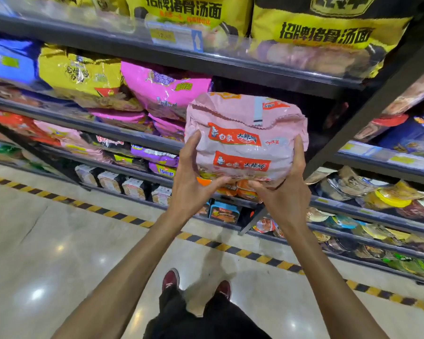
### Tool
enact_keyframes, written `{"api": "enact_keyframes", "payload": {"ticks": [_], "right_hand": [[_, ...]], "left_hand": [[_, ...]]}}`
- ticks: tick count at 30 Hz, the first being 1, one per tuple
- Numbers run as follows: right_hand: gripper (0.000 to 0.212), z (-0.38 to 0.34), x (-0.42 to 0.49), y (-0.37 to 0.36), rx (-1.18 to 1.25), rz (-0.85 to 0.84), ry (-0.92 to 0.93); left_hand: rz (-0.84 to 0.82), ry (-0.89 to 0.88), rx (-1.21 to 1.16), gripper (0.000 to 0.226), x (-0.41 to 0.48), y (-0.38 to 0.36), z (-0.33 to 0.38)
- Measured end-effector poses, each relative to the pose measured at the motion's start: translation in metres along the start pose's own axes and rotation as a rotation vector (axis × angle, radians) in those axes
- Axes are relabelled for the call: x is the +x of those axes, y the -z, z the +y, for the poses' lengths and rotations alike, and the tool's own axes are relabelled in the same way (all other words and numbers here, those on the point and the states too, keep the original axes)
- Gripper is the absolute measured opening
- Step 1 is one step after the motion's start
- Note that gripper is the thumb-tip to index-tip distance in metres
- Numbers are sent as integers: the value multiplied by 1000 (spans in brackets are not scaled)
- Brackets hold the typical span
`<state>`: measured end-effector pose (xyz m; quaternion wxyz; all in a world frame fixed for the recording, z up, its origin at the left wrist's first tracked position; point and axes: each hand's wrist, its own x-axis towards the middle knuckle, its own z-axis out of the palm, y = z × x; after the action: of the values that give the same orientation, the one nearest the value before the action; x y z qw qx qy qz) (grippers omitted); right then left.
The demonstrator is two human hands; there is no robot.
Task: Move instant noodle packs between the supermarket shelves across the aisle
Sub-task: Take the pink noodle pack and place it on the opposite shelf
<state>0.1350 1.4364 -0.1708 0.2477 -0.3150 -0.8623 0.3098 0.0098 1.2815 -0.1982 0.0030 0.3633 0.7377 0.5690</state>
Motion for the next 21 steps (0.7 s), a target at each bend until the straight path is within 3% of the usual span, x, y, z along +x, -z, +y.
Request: {"api": "enact_keyframes", "payload": {"ticks": [5, 14, 21], "right_hand": [[110, -23, -40, 21, 5, 1, 24], [131, -80, -132, 21, 134, 134, 169], [125, -191, -205, -25, 487, -106, 332]], "left_hand": [[19, 54, 2, 109, -35, 25, 22], [30, 118, -242, 117, -109, 114, 61], [247, 179, -323, 106, -192, 232, 63]]}}
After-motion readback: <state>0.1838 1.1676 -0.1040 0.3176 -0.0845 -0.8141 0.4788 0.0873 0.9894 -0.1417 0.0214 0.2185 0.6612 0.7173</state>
